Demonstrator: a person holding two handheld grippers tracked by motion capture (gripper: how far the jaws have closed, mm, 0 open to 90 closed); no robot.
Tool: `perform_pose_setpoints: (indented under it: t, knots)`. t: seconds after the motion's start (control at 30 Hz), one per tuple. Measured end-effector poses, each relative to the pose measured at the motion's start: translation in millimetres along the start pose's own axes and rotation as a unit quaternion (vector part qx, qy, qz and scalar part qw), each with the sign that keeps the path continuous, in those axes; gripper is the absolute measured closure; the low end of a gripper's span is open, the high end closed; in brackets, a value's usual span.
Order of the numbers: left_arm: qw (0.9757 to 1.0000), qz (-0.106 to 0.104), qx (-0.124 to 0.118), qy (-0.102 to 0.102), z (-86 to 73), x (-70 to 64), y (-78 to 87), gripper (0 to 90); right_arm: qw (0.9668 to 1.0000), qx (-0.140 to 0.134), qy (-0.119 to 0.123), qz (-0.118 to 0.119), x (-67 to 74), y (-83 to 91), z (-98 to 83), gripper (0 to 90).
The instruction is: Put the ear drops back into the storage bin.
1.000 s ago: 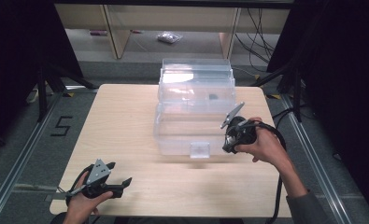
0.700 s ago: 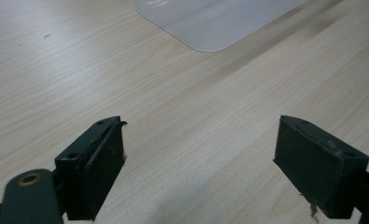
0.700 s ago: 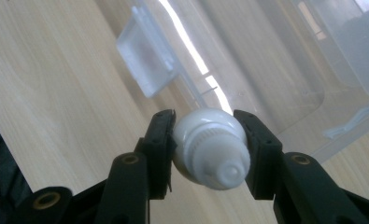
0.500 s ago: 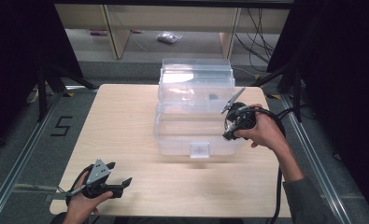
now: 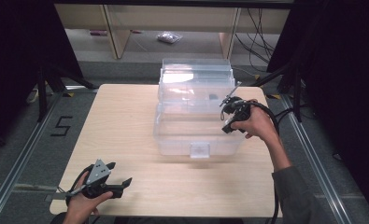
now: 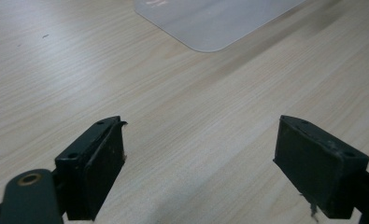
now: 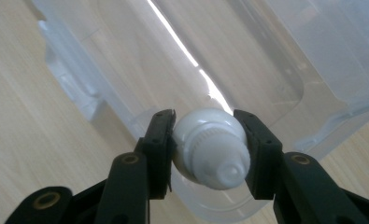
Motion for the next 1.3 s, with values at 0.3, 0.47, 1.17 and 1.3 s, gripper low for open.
perform_pose_setpoints:
  t: [0.3, 0.47, 1.17, 1.3]
  knots:
    - [1.0000, -0.001, 0.000, 0.000, -0.1, -0.2, 0.0, 15.5, 0.9997, 0.017, -0.018, 0.000, -11.9, -20.3, -2.7, 60.0]
    - [1.0000, -0.001, 0.000, 0.001, -0.1, -0.8, -0.3, 15.5, 0.9992, 0.031, -0.023, 0.009, -13.2, -37.2, -7.6, 60.0]
    - [1.0000, 0.000, 0.000, 0.001, -0.4, -0.6, -0.3, 15.5, 0.9957, 0.075, -0.050, 0.021, -14.5, -77.0, -18.9, 60.0]
    - [1.0000, 0.000, 0.000, 0.001, -0.4, -0.6, -0.2, 15.5, 0.9949, 0.086, -0.049, 0.020, -14.3, -78.3, -19.5, 60.0]
Point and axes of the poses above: each handheld gripper's, and its own axes: y roughly backward along the jaws, z roughly out of its top, x roughly to its left, the point moved 10 cm from there along -y, roughly forward along the jaws, and after that the axes turned 9 degrees about y, right-handed, at the moved point
